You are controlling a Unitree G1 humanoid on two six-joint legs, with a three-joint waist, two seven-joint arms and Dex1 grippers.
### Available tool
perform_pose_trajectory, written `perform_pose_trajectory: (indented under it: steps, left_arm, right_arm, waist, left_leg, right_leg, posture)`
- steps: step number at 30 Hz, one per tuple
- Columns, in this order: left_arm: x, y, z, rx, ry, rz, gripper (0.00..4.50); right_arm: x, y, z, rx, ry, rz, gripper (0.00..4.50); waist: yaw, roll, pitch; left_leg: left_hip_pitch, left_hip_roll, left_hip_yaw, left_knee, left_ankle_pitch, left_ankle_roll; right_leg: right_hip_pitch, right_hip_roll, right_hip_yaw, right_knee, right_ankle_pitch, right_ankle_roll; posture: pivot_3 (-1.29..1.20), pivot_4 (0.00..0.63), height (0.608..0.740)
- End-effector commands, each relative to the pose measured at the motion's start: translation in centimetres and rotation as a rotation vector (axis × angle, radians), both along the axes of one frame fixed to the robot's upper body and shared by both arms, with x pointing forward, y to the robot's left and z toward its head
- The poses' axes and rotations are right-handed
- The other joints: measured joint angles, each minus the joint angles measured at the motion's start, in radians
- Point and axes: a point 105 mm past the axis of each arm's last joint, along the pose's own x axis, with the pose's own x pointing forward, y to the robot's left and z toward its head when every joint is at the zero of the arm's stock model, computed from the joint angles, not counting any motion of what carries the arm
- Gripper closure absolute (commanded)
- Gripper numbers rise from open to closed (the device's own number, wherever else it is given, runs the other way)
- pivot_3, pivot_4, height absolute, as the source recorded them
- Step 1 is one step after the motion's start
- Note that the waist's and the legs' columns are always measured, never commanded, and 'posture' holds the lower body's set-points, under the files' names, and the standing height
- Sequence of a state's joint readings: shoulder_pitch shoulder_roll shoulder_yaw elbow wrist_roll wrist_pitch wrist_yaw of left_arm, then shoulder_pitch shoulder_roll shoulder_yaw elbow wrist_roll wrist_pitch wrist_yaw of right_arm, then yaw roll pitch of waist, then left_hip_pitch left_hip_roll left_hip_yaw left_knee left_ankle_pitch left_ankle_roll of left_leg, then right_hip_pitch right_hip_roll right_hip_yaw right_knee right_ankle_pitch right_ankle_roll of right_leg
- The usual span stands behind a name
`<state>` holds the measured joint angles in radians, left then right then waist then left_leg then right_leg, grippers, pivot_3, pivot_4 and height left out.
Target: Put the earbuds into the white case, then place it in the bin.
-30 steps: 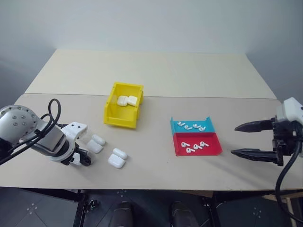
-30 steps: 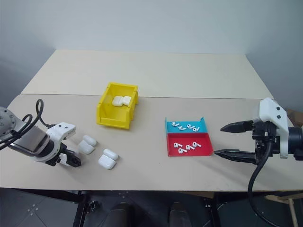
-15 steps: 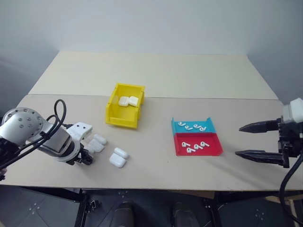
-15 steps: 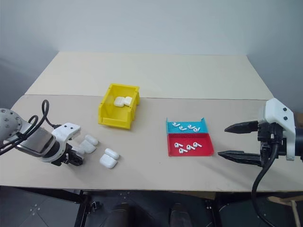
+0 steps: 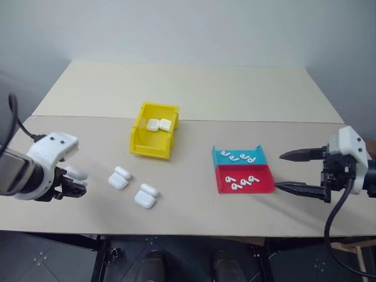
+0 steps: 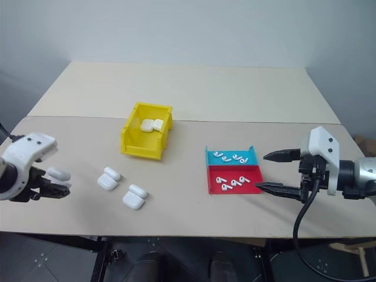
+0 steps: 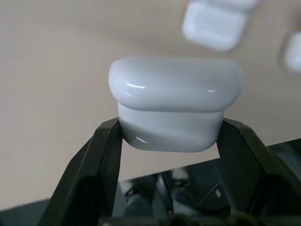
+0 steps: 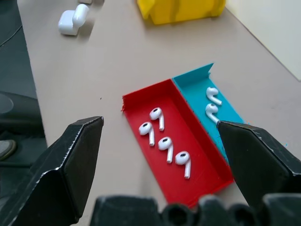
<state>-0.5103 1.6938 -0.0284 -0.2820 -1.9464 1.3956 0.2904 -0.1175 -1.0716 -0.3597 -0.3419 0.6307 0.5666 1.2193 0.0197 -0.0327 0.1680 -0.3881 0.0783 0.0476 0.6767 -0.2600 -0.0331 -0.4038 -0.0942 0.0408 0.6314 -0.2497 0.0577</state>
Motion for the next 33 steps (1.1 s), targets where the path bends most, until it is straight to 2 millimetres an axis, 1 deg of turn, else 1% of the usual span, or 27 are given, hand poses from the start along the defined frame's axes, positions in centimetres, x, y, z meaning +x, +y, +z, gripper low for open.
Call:
perform_pose_trajectory:
  steps: [1,5,6,7,9,11,14,16,20,23,25,28,30,33]
  left_arm:
    - [1.1,-3.2,3.4,-0.115,-0.347,-0.168,1.73]
    - [0.6,-6.4,4.6,-0.292,-0.577,-0.376,1.73]
    - [0.5,-7.2,4.7,-0.334,-0.603,-0.436,1.73]
    - [0.7,-7.9,5.0,-0.372,-0.644,-0.489,1.73]
    - [1.0,-9.2,4.9,-0.458,-0.671,-0.589,1.73]
    - [1.6,-10.3,4.6,-0.472,-0.72,-0.681,1.73]
    - [2.5,-11.8,4.6,-0.57,-0.837,-0.787,1.73]
    - [2.7,-12.9,4.2,-0.617,-0.864,-0.901,1.73]
    - [2.4,-15.1,2.7,-0.713,-0.741,-1.228,1.73]
    - [2.6,-15.9,2.4,-0.736,-0.731,-1.349,1.73]
    - [2.8,-16.4,2.3,-0.774,-0.743,-1.395,1.73]
    - [2.9,-16.9,2.4,-0.833,-0.789,-1.428,1.73]
    - [2.6,-17.0,2.2,-0.848,-0.784,-1.447,1.73]
    - [2.1,-17.0,1.5,-0.84,-0.768,-1.481,1.73]
  right_arm:
    - [0.4,0.5,0.5,-0.003,-0.063,0.034,0.0]
    - [0.9,0.6,0.2,-0.056,-0.073,0.035,0.0]
    - [1.1,0.6,0.1,-0.079,-0.075,0.035,0.0]
    - [1.3,0.8,0.0,-0.102,-0.074,0.045,0.0]
    - [1.5,1.1,0.0,-0.135,-0.072,0.054,0.0]
    - [1.7,1.4,0.2,-0.167,-0.053,0.05,0.0]
    - [2.3,1.2,0.0,-0.242,-0.008,0.016,0.0]
    - [2.8,1.0,-0.2,-0.29,0.023,-0.004,0.0]
    - [3.9,0.7,-0.8,-0.38,0.111,-0.066,0.0]
    - [4.6,0.6,-1.3,-0.424,0.164,-0.09,0.0]
    - [5.0,1.1,-1.9,-0.467,0.179,-0.08,0.38]
    - [5.5,1.7,-2.9,-0.536,0.208,-0.073,1.22]
    - [5.8,1.8,-3.5,-0.565,0.217,-0.088,1.22]
    - [6.4,2.6,-3.8,-0.575,0.219,-0.095,1.22]
  waist:
    - [0.002,0.003,-0.001]
    - [-0.009,0.001,0.0]
    - [-0.01,0.001,0.0]
    - [-0.009,0.001,0.0]
    - [-0.008,0.002,0.0]
    - [-0.005,0.003,-0.001]
    - [-0.005,0.004,-0.001]
    - [-0.006,0.001,-0.001]
    - [-0.007,0.002,-0.001]
    - [-0.009,0.002,-0.001]
    - [-0.012,0.002,-0.001]
    - [-0.015,0.002,-0.001]
    - [-0.015,0.002,-0.001]
    - [-0.015,0.002,-0.001]
  left_leg:
    - [0.0,0.0,0.0,0.0,0.0,0.0]
    - [-0.001,0.0,0.0,-0.002,0.001,-0.001]
    - [-0.001,0.0,0.001,-0.001,0.001,-0.001]
    - [-0.001,0.0,0.001,-0.001,0.001,-0.001]
    - [0.0,0.0,0.001,-0.001,0.001,-0.001]
    - [0.001,0.0,0.001,-0.001,0.001,-0.001]
    - [0.0,0.0,0.0,0.0,0.001,-0.001]
    - [-0.002,0.0,0.0,0.0,0.001,-0.001]
    - [-0.003,0.0,0.0,0.002,0.0,0.0]
    - [-0.004,0.0,0.0,0.002,0.0,0.0]
    - [-0.004,0.0,0.0,0.002,-0.001,0.001]
    - [-0.006,0.0,0.0,0.003,-0.001,0.002]
    - [-0.008,0.0,-0.001,0.003,-0.001,0.002]
    - [-0.017,0.0,-0.001,0.006,0.0,0.002]
  right_leg:
    - [0.0,0.0,0.0,0.0,0.0,0.0]
    - [-0.002,0.001,0.0,0.0,0.0,-0.001]
    - [-0.002,0.001,0.001,0.0,0.0,-0.001]
    - [-0.002,0.001,0.001,0.0,0.0,-0.001]
    - [-0.001,0.001,0.001,0.0,0.0,-0.001]
    - [0.0,0.001,0.001,0.0,0.001,-0.001]
    - [0.0,0.001,0.001,-0.001,0.001,-0.001]
    - [-0.001,0.001,0.0,-0.002,0.001,0.0]
    - [-0.002,0.001,0.0,-0.002,0.001,0.0]
    - [-0.002,0.001,0.001,-0.002,0.001,0.0]
    - [-0.002,0.001,0.001,-0.002,0.001,0.0]
    - [-0.004,0.001,0.001,-0.001,0.001,0.0]
    - [-0.006,0.001,0.001,-0.001,0.001,0.001]
    - [-0.017,0.001,0.001,0.002,0.002,0.001]
  posture:
    - [0.0,0.15,0.74]
    - [0.0,0.15,0.74]
    - [0.0,0.15,0.74]
    - [0.0,0.15,0.74]
    - [0.0,0.15,0.74]
    - [0.0,0.15,0.74]
    - [0.0,0.15,0.74]
    - [0.0,0.15,0.74]
    - [0.0,0.15,0.74]
    - [0.0,0.15,0.74]
    - [0.0,0.15,0.74]
    - [0.0,0.15,0.74]
    - [0.0,0.15,0.74]
    - [0.0,0.15,0.74]
